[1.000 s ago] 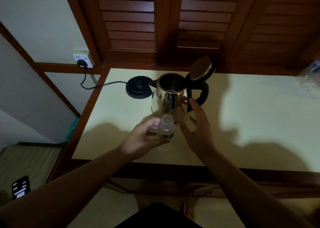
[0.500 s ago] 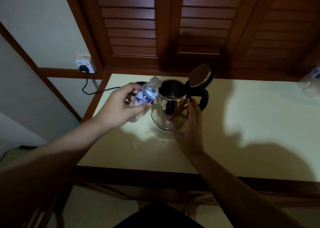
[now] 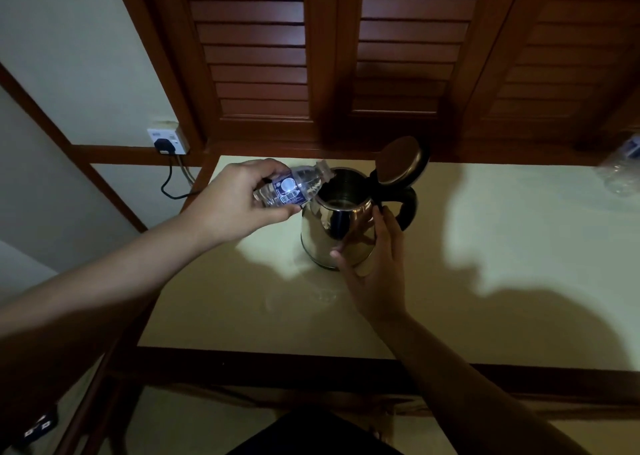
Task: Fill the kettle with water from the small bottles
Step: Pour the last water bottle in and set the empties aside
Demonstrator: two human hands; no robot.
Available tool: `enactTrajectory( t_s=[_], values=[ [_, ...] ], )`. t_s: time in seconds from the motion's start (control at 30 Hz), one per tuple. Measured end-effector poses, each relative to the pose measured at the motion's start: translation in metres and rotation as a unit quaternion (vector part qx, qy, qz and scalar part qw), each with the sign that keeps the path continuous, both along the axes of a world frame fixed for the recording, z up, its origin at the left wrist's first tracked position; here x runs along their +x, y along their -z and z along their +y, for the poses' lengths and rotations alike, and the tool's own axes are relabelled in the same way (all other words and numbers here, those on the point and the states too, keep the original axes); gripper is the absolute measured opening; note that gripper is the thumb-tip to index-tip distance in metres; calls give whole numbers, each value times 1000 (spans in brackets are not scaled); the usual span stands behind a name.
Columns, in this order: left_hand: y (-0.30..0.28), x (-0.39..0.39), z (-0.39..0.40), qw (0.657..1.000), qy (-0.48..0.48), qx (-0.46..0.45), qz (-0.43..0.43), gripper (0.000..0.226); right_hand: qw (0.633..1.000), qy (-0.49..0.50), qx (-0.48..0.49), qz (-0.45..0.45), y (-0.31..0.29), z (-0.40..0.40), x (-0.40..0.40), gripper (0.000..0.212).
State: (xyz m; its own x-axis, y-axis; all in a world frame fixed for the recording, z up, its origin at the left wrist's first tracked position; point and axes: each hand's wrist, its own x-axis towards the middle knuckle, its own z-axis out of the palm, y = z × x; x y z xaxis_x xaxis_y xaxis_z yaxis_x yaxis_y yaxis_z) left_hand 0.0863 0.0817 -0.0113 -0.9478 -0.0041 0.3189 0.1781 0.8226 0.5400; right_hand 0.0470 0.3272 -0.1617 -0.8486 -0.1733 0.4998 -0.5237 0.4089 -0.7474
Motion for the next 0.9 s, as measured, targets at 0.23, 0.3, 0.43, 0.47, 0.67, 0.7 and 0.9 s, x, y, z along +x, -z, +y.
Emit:
enactTrajectory(
  t_s=[0.23,0.3,0.43,0.47,0.67,0.7,0.9],
  values=[
    [-3,-5,-3,999,9,-38,-1,50,1000,0,7,7,-1,1,1,99],
    [-5,-6,-4,999,14,-47,-5,52,1000,-2,7,6,-2,2,1,99],
    [-9,-7,-5,998,17,-67,-11,60,1000,-4,8,3,-3,2,0,99],
    [-11,-7,-5,997,18,-72,-11,61,1000,-5,7,2,-3,2,0,99],
    [-14,-8,-5,997,16,-80,-15,62,1000,-4,11,4,-1,2,0,99],
    [-14,-8,-5,996,19,-83,-17,64,1000,-3,10,4,-1,2,0,99],
    [-16,-10,-6,996,24,-86,-21,68,1000,-1,12,0,1,2,0,99]
  ],
)
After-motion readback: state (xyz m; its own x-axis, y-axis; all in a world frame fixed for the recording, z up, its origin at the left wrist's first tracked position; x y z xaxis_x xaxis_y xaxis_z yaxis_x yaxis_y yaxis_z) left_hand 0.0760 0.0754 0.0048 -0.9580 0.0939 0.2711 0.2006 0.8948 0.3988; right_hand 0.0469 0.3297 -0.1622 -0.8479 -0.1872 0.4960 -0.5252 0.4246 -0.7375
